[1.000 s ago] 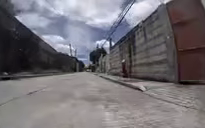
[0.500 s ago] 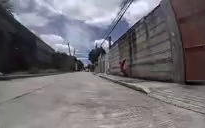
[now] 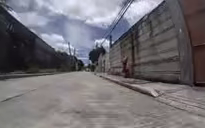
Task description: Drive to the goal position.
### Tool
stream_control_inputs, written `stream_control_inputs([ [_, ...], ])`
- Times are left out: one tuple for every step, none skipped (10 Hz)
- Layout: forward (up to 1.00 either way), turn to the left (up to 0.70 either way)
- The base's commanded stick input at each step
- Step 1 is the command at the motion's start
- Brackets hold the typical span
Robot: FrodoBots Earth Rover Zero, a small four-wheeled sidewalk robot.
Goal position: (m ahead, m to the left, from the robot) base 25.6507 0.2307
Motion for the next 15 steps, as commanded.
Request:
stream_control_inputs([
  [0.7,-0.04],
  [0.7,-0.04],
  [0.7,-0.05],
  [0.7,-0.04],
  [0.7,-0.04],
  [0.7,-0.04],
  [0.7,-0.04],
  [0.7,-0.04],
  [0.7,-0.04],
  [0.7,-0.04],
  [0.7,-0.04],
  [0.7,-0.04],
  [0.7,-0.04],
  [0.7,-0.04],
  [0.7,-0.04],
])
